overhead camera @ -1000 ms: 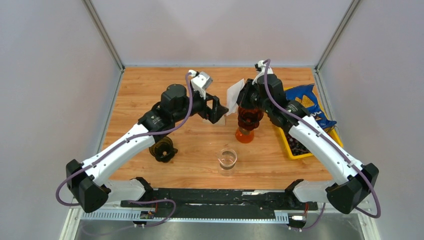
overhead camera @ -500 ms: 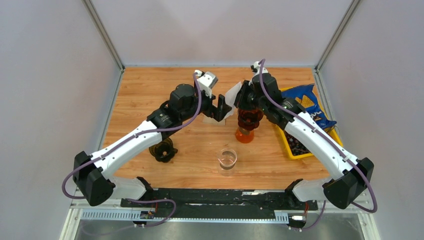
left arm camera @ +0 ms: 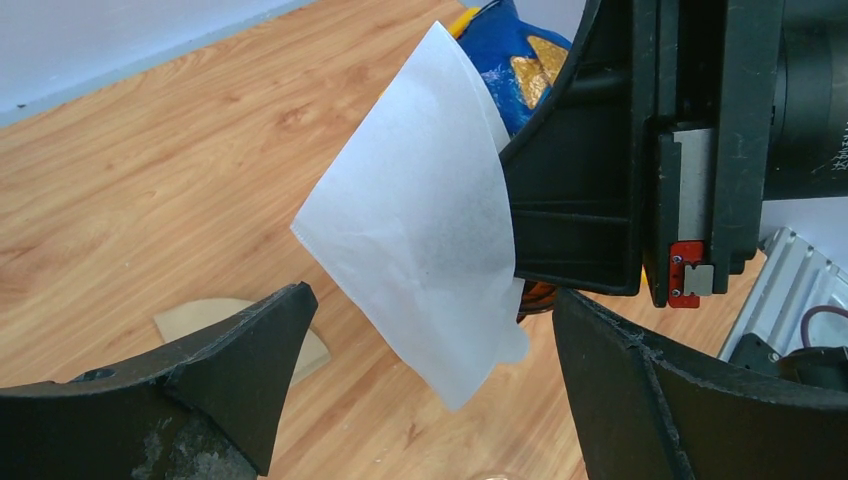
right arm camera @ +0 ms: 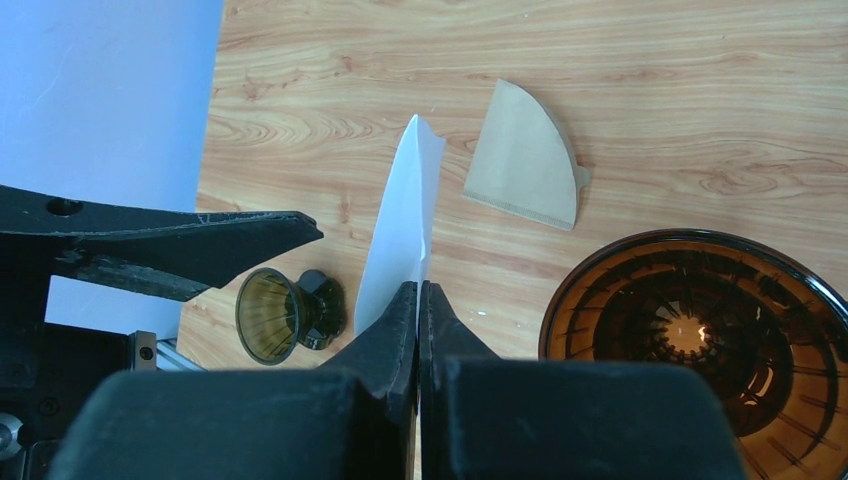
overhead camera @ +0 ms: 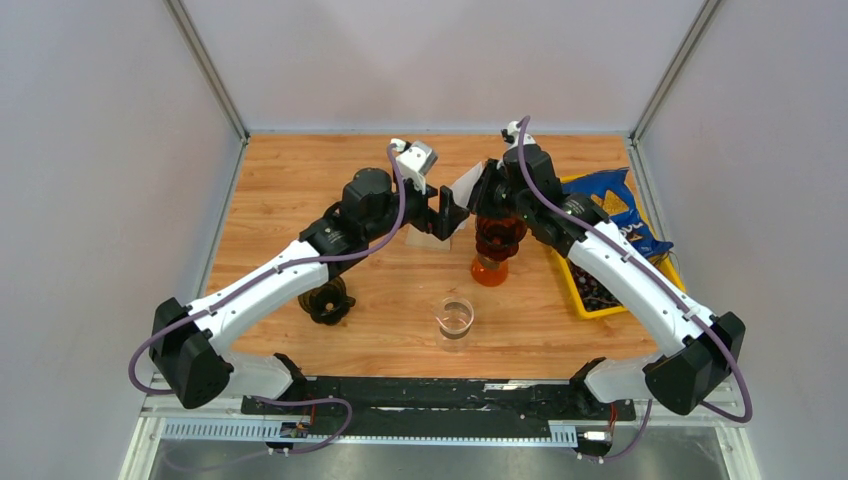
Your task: Place the coffee filter in the dripper
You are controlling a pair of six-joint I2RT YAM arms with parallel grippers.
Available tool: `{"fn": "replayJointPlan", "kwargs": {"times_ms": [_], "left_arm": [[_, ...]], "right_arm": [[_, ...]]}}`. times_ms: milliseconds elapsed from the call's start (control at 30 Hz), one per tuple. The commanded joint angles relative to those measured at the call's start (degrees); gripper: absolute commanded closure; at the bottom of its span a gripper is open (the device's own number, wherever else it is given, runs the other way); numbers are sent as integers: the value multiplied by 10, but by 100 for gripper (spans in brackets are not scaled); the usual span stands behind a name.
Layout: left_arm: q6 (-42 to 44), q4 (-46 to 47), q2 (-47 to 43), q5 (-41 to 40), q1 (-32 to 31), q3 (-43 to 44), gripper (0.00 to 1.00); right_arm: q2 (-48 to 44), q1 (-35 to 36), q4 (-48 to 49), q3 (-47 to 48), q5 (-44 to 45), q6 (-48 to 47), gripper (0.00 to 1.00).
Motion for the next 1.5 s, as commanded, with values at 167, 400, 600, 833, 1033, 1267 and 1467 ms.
{"fn": "replayJointPlan", "kwargs": {"times_ms": [167,400,600,833,1033,1267,1467], "left_arm": [[1,48,6,-52,-4,4,0],[-11,25,3,-133,-4,12,0],[-28,45,-19,-149,-4,-8,0],[-39,49,-13,-189,-4,-13,0],[-40,32,13,-187,-4,14,0],[-36,23,30,-214,-8,26,0],[-11,10,44,-250,-17,37,10]], "right_arm": [[3,5,26,15,-47,-1,100],[0,5,25,13,-48,-41,100],[-11,5,22,4,-29,-81,100],[-12,15,29,5,-27,-110,100],[-7,33,35,6,0,-133,100],[-8,37,38,5,3,-134,100],[-13,39,40,-1,22,-136,100]]}}
